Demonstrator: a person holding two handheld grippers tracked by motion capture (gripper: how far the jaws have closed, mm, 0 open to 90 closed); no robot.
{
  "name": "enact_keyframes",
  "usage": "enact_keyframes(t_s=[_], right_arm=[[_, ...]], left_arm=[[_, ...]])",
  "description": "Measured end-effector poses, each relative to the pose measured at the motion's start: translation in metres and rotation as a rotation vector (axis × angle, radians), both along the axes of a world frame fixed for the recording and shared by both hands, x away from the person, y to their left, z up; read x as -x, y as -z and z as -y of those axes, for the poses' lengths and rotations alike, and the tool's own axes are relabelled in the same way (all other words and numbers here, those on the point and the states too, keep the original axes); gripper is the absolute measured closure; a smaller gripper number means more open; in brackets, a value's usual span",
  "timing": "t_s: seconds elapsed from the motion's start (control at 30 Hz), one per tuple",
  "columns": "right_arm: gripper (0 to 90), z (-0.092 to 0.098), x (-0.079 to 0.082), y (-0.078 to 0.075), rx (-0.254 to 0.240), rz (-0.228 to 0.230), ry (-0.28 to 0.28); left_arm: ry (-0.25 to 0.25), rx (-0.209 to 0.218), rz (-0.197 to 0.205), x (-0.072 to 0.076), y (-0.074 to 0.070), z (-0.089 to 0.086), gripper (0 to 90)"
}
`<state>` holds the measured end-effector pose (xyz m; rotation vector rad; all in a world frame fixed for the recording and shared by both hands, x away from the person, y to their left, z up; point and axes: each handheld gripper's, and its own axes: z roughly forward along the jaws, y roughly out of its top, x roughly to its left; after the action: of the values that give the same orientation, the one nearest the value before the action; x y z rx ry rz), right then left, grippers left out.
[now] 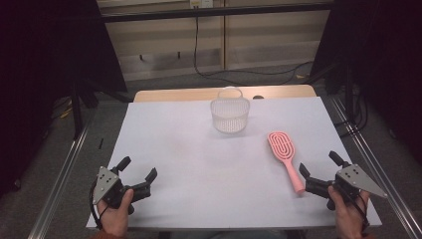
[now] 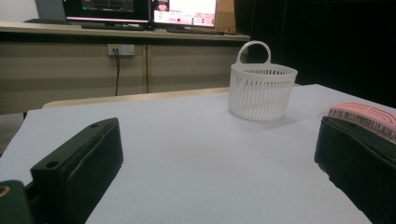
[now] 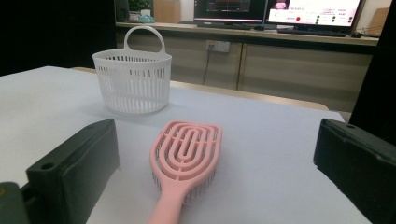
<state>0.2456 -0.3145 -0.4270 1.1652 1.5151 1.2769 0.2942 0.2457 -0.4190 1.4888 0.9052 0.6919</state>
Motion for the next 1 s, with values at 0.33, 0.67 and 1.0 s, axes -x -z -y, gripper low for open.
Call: enact_keyframes(t_s=[0.33, 0.67, 1.0], right_arm=[[0.0, 0.0, 0.001, 0.001, -0.003, -0.012, -0.023], [0.0, -0.001, -0.001, 0.003, 0.014, -0.014, -0.051], [1.1, -0.009, -0.008, 0.001, 0.02, -0.022, -0.031]], left_arm=[[0.001, 0.007, -0.005, -0.002, 0.0, 0.001, 1.4], [-0.009, 0.003, -0.012, -0.001, 0.0, 0.001, 1.4], [0.008, -0.005, -0.003, 0.001, -0.001, 0.001, 1.4]])
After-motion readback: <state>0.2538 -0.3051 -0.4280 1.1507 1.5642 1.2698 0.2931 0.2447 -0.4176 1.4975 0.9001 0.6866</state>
